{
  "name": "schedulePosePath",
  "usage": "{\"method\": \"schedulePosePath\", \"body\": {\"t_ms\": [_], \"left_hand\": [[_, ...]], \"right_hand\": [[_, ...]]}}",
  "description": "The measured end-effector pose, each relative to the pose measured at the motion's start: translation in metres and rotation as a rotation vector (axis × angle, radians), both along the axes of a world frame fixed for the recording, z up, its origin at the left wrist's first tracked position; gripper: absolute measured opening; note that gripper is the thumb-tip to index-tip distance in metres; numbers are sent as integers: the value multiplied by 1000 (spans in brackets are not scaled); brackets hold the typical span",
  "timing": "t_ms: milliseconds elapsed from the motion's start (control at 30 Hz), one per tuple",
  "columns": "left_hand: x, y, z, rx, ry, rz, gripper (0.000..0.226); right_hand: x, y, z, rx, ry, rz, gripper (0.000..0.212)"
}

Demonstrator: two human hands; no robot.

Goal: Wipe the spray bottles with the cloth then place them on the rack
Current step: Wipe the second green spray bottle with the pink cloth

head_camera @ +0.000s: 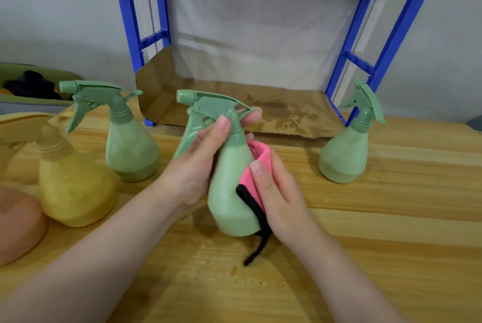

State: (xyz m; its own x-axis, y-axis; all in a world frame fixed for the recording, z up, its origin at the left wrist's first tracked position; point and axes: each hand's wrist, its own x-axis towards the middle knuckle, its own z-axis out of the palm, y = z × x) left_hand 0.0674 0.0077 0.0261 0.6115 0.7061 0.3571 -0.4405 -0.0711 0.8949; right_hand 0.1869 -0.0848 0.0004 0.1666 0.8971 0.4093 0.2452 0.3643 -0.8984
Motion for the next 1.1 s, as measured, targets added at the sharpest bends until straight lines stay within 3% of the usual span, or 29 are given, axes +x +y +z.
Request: {"method": "schedulePosePath", "body": {"t_ms": [200,367,567,733,967,1100], "left_hand": [[2,-11,2,168,187,-90,53],[2,-14,4,121,258,-72,47],[6,-17,2,-31,144,27,25],[16,-26,1,-55,111,41,38],[15,-19,-3,-190,45,104,42],[13,-9,4,-276,-87,189,40]], "right_hand": [[0,-1,1,15,-84,-3,41],[-3,0,-1,33,-43,-82,42],[-5,-2,3,88,-112,-308,32],[-1,-2,2,133,-303,-512,40],[-4,1,-5,46,-334,-443,52],[-3,4,-10,-6,-294,-378,60]]}}
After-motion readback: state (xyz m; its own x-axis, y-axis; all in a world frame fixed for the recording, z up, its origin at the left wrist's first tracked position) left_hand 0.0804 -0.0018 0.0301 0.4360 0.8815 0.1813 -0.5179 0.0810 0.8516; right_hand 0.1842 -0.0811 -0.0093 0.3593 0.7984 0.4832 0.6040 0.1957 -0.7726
